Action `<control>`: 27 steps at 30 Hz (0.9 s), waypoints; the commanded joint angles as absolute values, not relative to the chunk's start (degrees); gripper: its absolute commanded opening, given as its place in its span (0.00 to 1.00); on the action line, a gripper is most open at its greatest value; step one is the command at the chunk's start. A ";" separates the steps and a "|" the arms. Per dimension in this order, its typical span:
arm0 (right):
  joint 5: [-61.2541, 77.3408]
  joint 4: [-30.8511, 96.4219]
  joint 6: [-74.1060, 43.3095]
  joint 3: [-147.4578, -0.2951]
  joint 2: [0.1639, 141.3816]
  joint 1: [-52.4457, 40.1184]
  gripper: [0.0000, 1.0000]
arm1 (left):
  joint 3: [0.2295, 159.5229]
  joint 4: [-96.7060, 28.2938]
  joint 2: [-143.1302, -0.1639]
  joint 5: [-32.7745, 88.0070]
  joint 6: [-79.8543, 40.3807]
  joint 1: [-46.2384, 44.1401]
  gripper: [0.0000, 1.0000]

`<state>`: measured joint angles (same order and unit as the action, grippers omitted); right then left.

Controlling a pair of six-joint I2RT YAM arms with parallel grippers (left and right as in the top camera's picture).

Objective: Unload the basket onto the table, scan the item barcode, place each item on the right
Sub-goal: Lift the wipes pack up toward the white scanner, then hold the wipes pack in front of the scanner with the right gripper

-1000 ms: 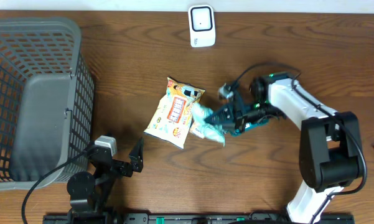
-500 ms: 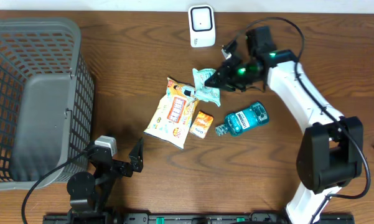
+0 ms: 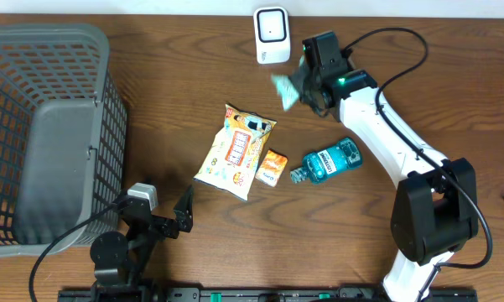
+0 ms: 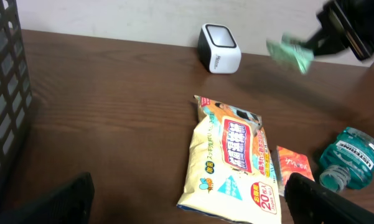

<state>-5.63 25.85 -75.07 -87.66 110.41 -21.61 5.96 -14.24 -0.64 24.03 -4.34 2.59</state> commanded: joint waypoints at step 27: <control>-15.44 -20.16 -46.44 -111.31 139.31 -23.29 0.01 | 4.82 -14.92 -0.60 23.90 -4.82 2.83 0.98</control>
<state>-14.04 -21.17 -47.90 -104.97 136.53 -22.96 5.96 -14.24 -0.64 24.03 -4.34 2.59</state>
